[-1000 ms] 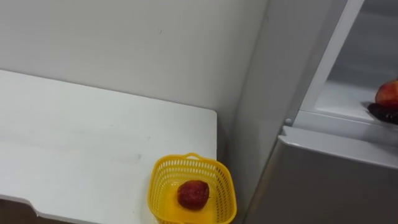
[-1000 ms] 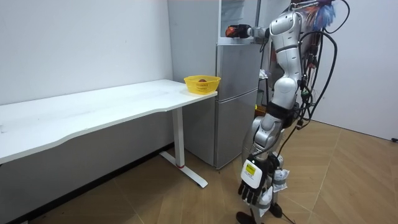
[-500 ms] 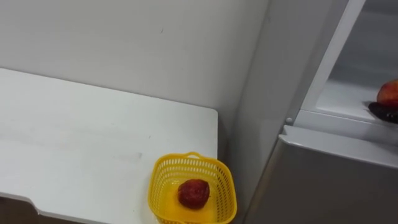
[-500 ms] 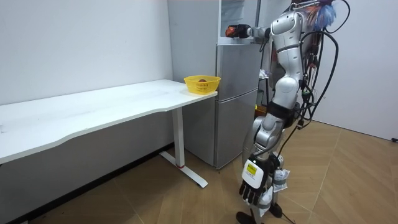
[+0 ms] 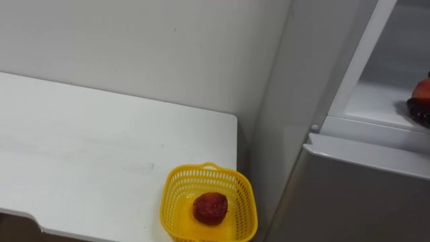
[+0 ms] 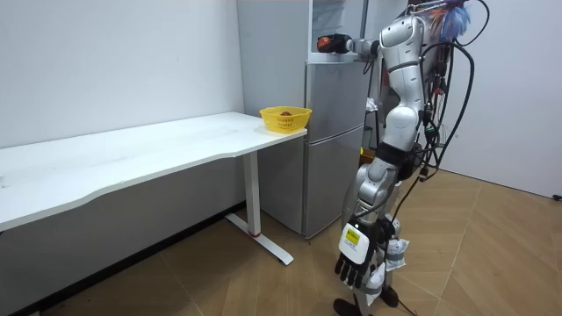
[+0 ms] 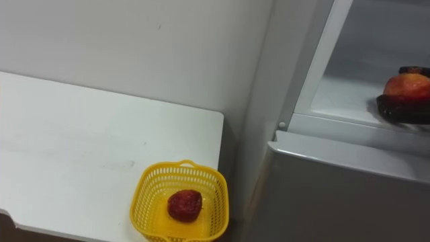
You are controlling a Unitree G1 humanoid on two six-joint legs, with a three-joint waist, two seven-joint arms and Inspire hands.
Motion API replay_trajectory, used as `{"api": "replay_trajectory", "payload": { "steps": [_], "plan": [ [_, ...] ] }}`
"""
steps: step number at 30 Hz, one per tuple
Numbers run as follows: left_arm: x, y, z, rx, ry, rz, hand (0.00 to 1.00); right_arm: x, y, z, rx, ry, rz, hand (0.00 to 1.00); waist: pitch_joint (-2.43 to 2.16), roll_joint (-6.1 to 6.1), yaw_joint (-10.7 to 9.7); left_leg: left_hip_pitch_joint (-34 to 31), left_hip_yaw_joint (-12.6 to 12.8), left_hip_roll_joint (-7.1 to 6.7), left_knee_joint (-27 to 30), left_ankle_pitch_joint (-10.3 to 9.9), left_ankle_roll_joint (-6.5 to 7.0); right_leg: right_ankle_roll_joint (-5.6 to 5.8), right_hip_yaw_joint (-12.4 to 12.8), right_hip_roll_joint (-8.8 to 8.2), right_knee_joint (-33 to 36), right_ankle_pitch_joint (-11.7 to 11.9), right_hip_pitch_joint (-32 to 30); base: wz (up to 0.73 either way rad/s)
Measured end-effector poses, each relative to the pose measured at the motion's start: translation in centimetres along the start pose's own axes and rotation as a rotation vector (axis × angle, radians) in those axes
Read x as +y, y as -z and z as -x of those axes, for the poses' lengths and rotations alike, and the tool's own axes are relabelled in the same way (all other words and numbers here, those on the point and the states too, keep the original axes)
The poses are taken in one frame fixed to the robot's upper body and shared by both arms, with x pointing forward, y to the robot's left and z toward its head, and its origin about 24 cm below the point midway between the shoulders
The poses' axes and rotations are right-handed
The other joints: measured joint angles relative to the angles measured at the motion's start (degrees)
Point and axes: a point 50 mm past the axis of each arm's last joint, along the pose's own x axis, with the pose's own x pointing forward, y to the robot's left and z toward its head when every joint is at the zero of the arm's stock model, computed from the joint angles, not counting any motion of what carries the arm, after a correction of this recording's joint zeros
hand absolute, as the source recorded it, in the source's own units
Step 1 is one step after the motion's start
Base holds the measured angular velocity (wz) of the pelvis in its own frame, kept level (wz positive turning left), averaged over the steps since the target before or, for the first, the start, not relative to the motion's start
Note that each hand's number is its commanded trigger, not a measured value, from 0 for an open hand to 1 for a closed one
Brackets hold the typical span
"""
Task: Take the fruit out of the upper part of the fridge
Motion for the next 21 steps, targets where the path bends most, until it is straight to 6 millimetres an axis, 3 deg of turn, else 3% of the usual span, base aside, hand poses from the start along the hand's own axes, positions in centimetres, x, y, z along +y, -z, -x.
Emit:
{"api": "replay_trajectory", "payload": {
  "steps": [17,21],
  "plan": [
    [0.07,-0.11,-0.03,-0.001,0.0,-0.018,0.0,0.49,-0.29,-0.15,-0.009,-0.013,0.012,1.0,0.02,0.04,0.1,-0.1,0.0,-0.03,-0.5,0.0,0.0,0.03,-0.1,-0.05,-0.1,-0.1,-0.1,0.0],
    [0.35,-0.42,-0.06,-0.009,-0.002,-0.019,0.0,0.62,-0.52,-0.15,-0.017,-0.018,-0.024,1.0,-0.33,0.05,-0.2,0.1,-0.2,-0.1,-0.4,0.0,0.0,0.04,0.0,-0.05,-0.2,-0.1,0.2,0.01]
  ]
}}
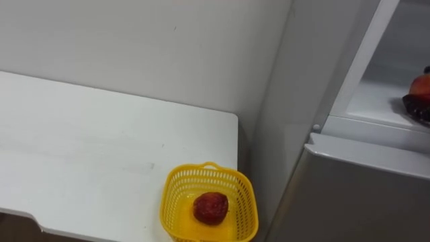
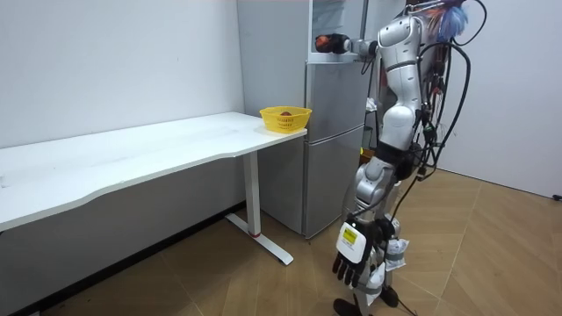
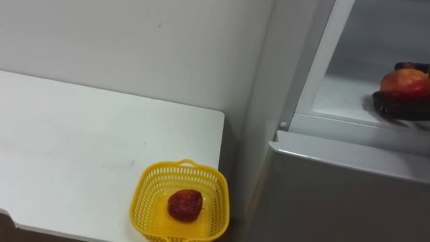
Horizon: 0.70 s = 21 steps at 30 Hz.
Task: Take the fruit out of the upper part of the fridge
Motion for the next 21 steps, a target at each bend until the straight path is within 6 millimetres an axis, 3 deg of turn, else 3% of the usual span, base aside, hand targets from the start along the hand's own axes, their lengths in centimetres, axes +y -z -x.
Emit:
{"api": "replay_trajectory", "payload": {
  "steps": [8,14,21],
  "plan": [
    [0.2,-0.4,-0.1,-0.013,-0.014,0.004,0.0,1.0,-0.8,0.1,-0.037,-0.059,-0.001,1.0,-0.32,0.99,-0.1,1.3,0.6,0.2,-0.4,0.0,-0.03,0.0,0.7,0.01,0.1,0.0,0.5,-0.03],
    [0.4,-0.4,0.0,-0.017,-0.034,0.02,0.0,3.2,-2.4,1.1,-0.13,-0.163,0.02,1.0,-0.38,0.84,-0.9,2.4,0.8,0.08,-0.9,0.1,-0.1,0.15,1.1,-0.08,0.1,-0.3,1.2,0.01],
    [0.4,-1.0,-0.1,-0.046,-0.039,0.021,0.0,6.6,-4.1,4.9,-0.288,-0.364,0.048,1.0,-0.18,0.59,-1.8,4.2,1.5,0.19,-1.1,0.1,-0.08,0.44,1.4,-0.28,0.0,-0.5,3.0,0.0]
  ]
}}
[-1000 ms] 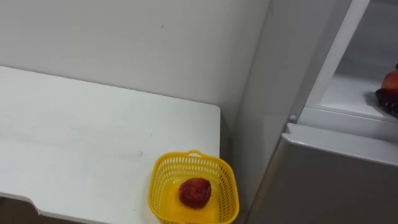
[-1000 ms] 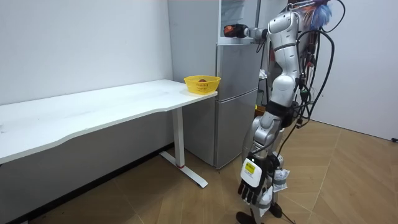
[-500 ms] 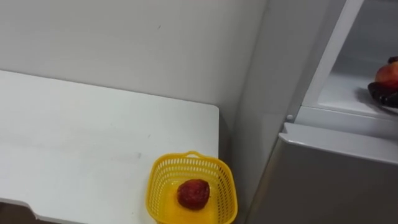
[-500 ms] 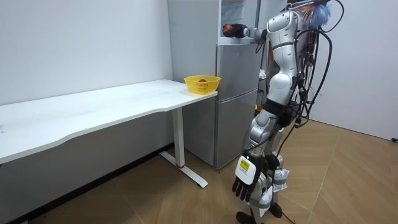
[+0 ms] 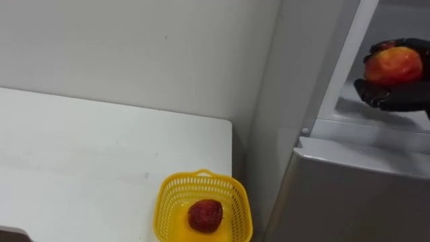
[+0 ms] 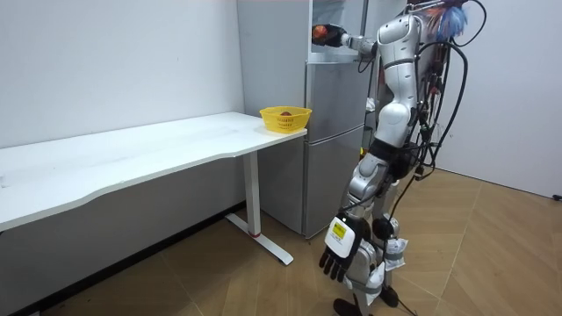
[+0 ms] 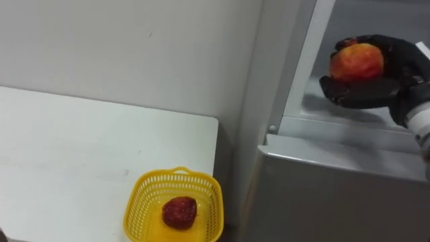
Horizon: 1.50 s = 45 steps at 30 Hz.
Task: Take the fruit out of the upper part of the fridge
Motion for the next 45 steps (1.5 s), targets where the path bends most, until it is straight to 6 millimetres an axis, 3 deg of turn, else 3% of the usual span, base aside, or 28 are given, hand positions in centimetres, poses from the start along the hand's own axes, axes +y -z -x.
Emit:
{"api": "replay_trajectory", "payload": {
  "steps": [6,11,15,19,23,25,31,36,39,42,45],
  "plan": [
    [-0.3,-0.4,0.0,-0.026,-0.006,0.02,0.0,0.9,-2.3,1.3,-0.121,-0.005,0.073,1.0,0.9,1.28,-0.5,0.6,1.4,0.25,-0.3,-0.2,0.27,0.06,1.2,-0.01,0.2,0.0,0.1,-0.1],
    [-0.5,-0.3,0.0,-0.03,-0.001,0.021,0.0,1.5,-3.5,2.2,-0.2,0.01,0.013,1.0,0.72,1.64,-0.6,1.5,2.4,0.5,-0.8,-0.2,0.25,0.01,1.6,0.13,0.2,0.0,0.7,-0.07],
    [-1.0,-0.1,-0.1,-0.018,0.015,0.025,0.0,3.3,-4.9,2.9,-0.294,-0.038,-0.024,1.0,0.45,2.07,-1.3,1.7,3.6,0.75,-0.8,-0.2,0.19,-0.03,2.6,0.36,0.2,0.1,0.4,-0.1],
    [-1.1,-0.2,-0.1,-0.013,0.014,0.026,0.0,4.2,-5.0,4.1,-0.322,-0.071,-0.046,1.0,0.38,2.34,-1.4,1.5,3.7,0.76,-0.8,-0.3,0.18,-0.02,2.6,0.35,0.1,0.1,0.4,-0.01],
    [-1.4,-0.8,-0.2,-0.024,0.014,0.021,0.0,4.7,-4.5,4.7,-0.308,-0.092,-0.049,1.0,0.26,3.25,-1.3,1.0,3.7,0.82,-0.6,-0.5,0.23,-0.02,2.6,0.33,0.5,0.1,-0.4,0.0],
    [-1.7,-1.0,-0.3,-0.031,0.022,0.017,0.0,5.1,-4.3,4.7,-0.309,-0.106,-0.036,1.0,-0.04,3.76,-1.2,0.7,3.8,0.88,-0.5,-0.5,0.23,-0.03,2.9,0.31,1.1,0.1,-1.2,-0.07],
    [-1.8,-1.3,-0.3,-0.036,0.032,0.013,0.0,6.2,-2.6,5.0,-0.265,-0.156,-0.06,1.0,0.17,4.43,-0.2,0.8,5.3,1.07,-0.8,-0.5,0.21,-0.07,4.1,0.41,1.4,0.1,-1.9,-0.11],
    [-1.7,-2.5,-0.4,-0.068,0.034,-0.02,0.0,8.6,-0.2,4.9,-0.158,-0.276,-0.036,1.0,0.72,2.95,1.6,0.7,5.5,1.08,-0.6,-0.5,0.21,-0.11,4.2,0.45,1.5,0.1,-2.1,-0.02],
    [-1.6,-3.2,-0.5,-0.082,0.044,-0.021,0.0,9.6,0.4,5.1,-0.131,-0.35,-0.017,1.0,0.67,2.03,3.5,0.4,5.3,1.04,-0.6,-0.5,0.22,-0.12,4.0,0.45,1.1,0.1,-1.9,0.04],
    [-1.7,-3.3,-0.5,-0.083,0.048,-0.041,0.0,9.9,1.6,5.0,-0.085,-0.371,-0.026,1.0,0.78,1.44,5.2,0.3,4.8,0.89,-0.6,-0.6,0.29,-0.04,3.3,0.28,1.0,0.1,-1.7,0.11],
    [-2.3,-3.1,-0.4,-0.074,0.067,-0.07,0.0,10.3,2.0,4.7,-0.077,-0.369,-0.039,1.0,0.97,1.48,5.7,-0.3,3.5,0.69,-0.3,-0.6,0.34,0.03,2.5,0.11,1.0,0.1,-1.7,0.13]
  ]
}}
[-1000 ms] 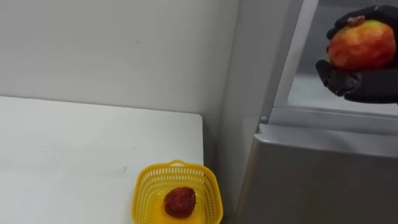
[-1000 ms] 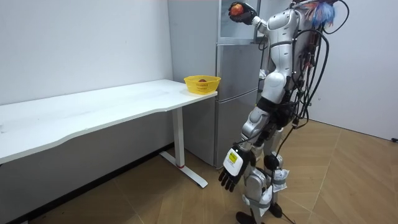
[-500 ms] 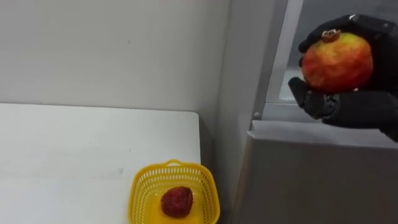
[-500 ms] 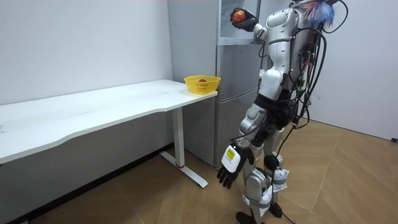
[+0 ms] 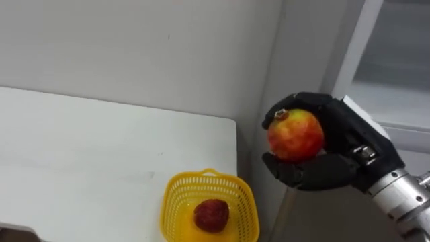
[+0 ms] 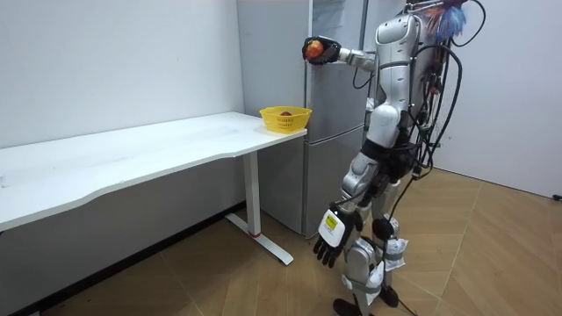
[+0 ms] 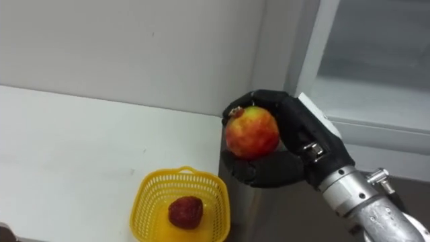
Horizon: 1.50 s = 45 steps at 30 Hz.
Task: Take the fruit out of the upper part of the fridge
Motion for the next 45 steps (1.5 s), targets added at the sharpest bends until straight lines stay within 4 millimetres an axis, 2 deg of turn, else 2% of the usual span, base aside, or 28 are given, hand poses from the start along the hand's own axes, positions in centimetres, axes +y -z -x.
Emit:
{"api": "replay_trajectory", "payload": {
  "steps": [6,12,28,36,45],
  "plan": [
    [-0.3,0.0,0.0,0.004,0.026,-0.019,0.0,-0.5,0.7,-1.6,-0.003,0.031,-0.014,1.0,0.25,0.54,0.5,-1.0,-0.9,0.09,0.6,0.0,-0.04,-0.11,-1.1,-0.03,-0.1,0.0,-0.4,0.09],
    [-0.6,-0.1,0.0,0.0,0.04,-0.041,0.0,-0.4,1.7,-2.0,0.005,0.049,-0.001,1.0,0.21,0.59,1.1,-1.0,-1.2,0.17,1.0,0.3,-0.16,-0.35,-1.6,-0.03,0.1,0.1,-0.1,0.01],
    [-0.5,-0.4,-0.1,0.005,0.074,-0.046,0.0,-1.1,4.0,-1.9,0.092,0.065,0.09,1.0,-0.05,0.32,2.6,-1.0,-2.0,0.33,2.4,0.5,-0.28,-0.65,-2.8,0.08,0.1,0.2,1.1,0.03],
    [-0.4,-0.5,-0.1,0.007,0.083,-0.047,0.0,-1.7,5.0,-2.2,0.152,0.077,0.154,1.0,-0.13,0.54,3.7,-1.7,-3.0,0.31,3.6,0.4,-0.23,-0.01,-3.1,0.1,0.3,0.3,0.6,0.0],
    [-0.7,-0.2,-0.1,0.028,0.103,-0.067,0.0,-1.2,4.8,-2.7,0.145,0.087,0.194,1.0,-0.22,0.71,4.0,-2.0,-3.0,0.32,3.6,0.6,-0.22,-0.2,-3.0,0.08,0.6,0.6,0.5,-0.01]
  ]
}}
